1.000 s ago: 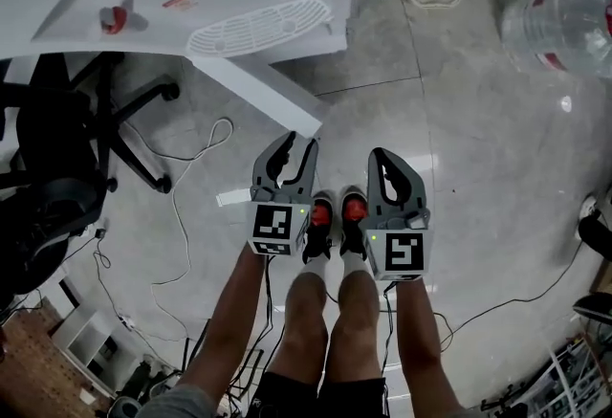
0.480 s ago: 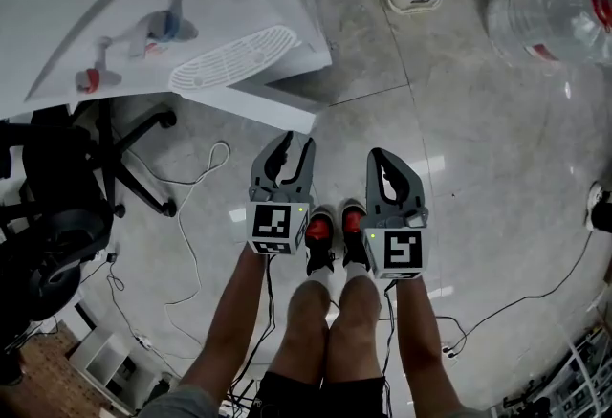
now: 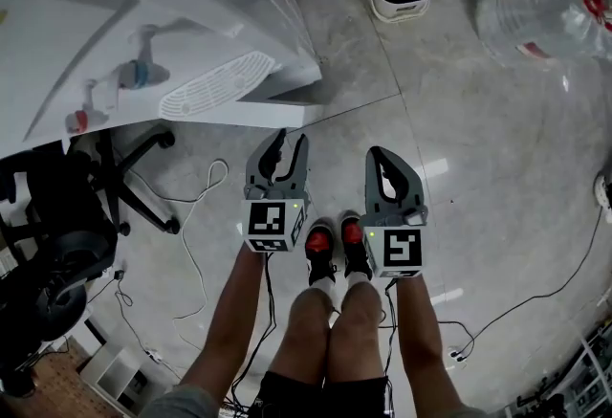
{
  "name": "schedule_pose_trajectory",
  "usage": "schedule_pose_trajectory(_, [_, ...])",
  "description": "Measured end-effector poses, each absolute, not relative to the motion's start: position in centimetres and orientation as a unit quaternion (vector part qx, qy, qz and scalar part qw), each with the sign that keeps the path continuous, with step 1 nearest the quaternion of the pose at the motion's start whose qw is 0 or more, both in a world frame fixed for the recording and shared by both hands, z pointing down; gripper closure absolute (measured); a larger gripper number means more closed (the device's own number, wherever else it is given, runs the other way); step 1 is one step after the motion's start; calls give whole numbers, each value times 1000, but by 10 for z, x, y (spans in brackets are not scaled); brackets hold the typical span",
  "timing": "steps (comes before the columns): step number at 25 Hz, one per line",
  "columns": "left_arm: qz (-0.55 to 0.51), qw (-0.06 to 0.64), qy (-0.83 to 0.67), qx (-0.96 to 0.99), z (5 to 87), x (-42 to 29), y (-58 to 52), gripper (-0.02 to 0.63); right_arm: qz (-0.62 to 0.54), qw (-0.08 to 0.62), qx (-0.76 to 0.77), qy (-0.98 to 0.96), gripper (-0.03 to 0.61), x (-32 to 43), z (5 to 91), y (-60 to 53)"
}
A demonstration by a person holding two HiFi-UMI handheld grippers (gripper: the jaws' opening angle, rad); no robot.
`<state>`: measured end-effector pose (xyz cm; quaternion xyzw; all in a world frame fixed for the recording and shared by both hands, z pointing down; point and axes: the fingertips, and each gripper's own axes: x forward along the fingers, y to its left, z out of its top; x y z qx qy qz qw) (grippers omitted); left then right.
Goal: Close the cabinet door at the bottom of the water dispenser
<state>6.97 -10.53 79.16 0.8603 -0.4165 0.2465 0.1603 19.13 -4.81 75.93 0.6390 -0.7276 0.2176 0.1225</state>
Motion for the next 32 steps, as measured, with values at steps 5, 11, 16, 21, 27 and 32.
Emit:
schedule_pose_trajectory(5, [245,152,-419,861,793,76,-119,469,214,117,645,-725,560,198,762,-57])
schedule_pose_trajectory(11, [241,144,-419,864,794,82,-133,472,204,110,650,-724,560,204,763,-69])
schedule_pose_trajectory(16, [236,137,-421,865,793,88,-143,476,195,105,651,-726,559,210,763,-79])
schedule_pose_trajectory(21, [230,128,-425,866,793,91,-157,476,191,106,648,-730,558,210,765,-86])
schedule_pose_trajectory(27, [229,116,-425,868,792,96,-169,476,186,97,653,-728,560,215,770,-98])
schedule_pose_trajectory(32, [223,106,-432,868,791,96,-181,476,181,89,651,-732,559,214,771,-106])
